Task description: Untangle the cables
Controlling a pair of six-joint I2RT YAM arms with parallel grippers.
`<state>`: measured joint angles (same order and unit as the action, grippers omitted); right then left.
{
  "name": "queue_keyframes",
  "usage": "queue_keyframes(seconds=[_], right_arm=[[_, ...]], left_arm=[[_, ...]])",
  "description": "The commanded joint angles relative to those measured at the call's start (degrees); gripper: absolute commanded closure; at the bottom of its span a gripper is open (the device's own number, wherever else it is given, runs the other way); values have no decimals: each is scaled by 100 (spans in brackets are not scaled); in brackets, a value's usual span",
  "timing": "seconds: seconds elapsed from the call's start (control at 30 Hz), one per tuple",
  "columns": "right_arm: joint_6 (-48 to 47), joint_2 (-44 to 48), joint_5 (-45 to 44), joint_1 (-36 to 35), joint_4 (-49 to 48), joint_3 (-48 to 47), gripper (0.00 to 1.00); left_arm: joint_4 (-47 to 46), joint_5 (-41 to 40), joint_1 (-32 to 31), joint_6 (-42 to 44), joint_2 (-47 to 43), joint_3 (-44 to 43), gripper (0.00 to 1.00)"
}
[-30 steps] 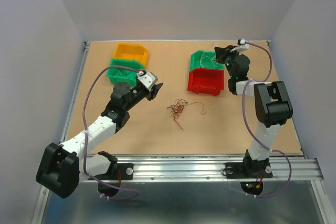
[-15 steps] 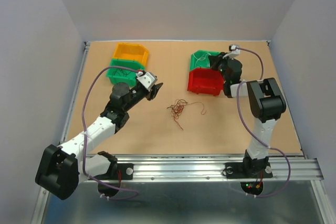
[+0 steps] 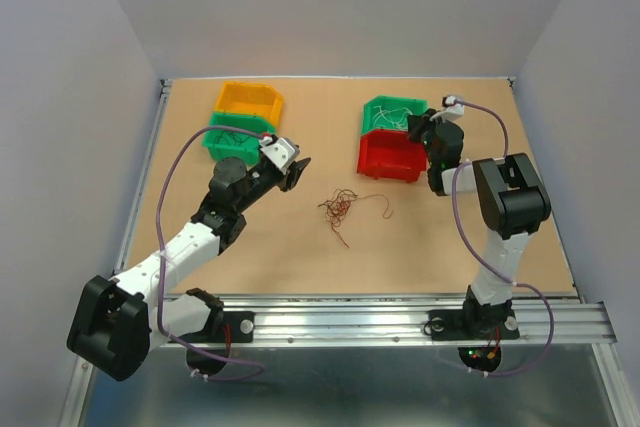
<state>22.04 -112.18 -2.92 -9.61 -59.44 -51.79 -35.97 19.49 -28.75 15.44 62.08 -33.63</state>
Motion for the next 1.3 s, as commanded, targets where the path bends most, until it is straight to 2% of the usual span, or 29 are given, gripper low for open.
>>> queue_keyframes(seconds=[0.0,0.1,0.3,0.37,0.4,0.43,0.57,0.77,0.87,0.93,1.0,1.1,1.17,1.2,1.23,1.27], right_arm=[[-104,161,-314,20,-138,-15,97],[-104,258,-473,29,-112,46,93],[-121,398,-675,29,-112,117,62],[-147,504,-719,29,-103,151,57],[-383,704,-719,20,-77,178,50],[-498,828,-754,11,-16,204,50],[-596,1531,-1079,3,703,336,37],[19,2296,-605,-32,1978,240,33],[125,2612,-62,-67,2708,213,41],[203,2815,194,-164,2832,301,41],[178,3043,572,-409,3375,179,40],[-322,3402,319,-1005,4343,-42,36],[-385,3702,160,-1201,4415,238,27],[-394,3956,256,-1280,4397,605,19],[-394,3958,431,-1324,4388,783,18],[-429,4193,493,-1359,4371,941,14]], left_arm=[[-227,29,28,64,-223,-100,48],[-218,38,28,73,-206,-109,48],[-209,38,28,73,-179,-109,48],[-218,38,36,73,-188,-109,48],[-218,20,28,73,-179,-118,48],[-209,29,28,64,-179,-118,48],[-209,38,28,99,-135,-144,46],[1,64,28,134,67,-311,41],[107,90,36,213,154,-390,39],[229,38,28,257,207,-451,37],[379,-6,28,292,313,-566,35],[607,64,36,345,471,-724,30],[705,186,36,415,568,-803,28],[748,370,28,511,603,-803,23],[758,372,28,512,629,-803,21],[775,581,36,608,699,-803,19]])
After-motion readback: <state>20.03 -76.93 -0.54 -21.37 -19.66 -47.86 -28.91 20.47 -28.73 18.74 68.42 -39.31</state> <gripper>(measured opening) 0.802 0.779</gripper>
